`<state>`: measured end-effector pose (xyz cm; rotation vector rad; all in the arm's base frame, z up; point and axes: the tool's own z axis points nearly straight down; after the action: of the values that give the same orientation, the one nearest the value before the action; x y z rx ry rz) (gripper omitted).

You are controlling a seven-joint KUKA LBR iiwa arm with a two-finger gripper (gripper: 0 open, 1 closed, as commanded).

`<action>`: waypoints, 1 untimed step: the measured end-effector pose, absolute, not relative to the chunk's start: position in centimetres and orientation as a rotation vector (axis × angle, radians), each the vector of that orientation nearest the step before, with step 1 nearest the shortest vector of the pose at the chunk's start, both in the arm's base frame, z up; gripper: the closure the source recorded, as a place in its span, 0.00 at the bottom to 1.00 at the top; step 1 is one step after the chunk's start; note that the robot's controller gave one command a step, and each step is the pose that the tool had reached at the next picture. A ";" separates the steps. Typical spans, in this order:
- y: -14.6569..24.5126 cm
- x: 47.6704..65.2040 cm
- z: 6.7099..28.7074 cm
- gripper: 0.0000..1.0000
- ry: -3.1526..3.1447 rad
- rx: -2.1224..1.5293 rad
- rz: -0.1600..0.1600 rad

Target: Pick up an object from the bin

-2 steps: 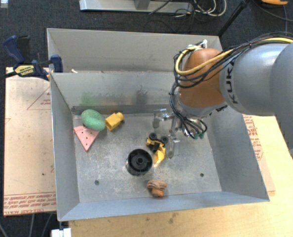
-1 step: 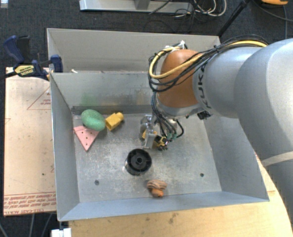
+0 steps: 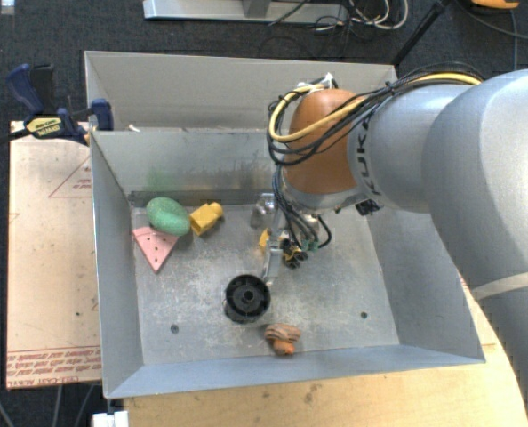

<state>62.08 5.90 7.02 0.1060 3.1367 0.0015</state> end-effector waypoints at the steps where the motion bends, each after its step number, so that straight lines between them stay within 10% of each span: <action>1: 5.9 62.1 7.0 0.00 3.137 0.106 0.001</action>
Offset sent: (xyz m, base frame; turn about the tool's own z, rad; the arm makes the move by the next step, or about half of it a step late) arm 0.0116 -0.0638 0.0448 0.0429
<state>62.08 5.90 7.02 0.1059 3.1367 0.0014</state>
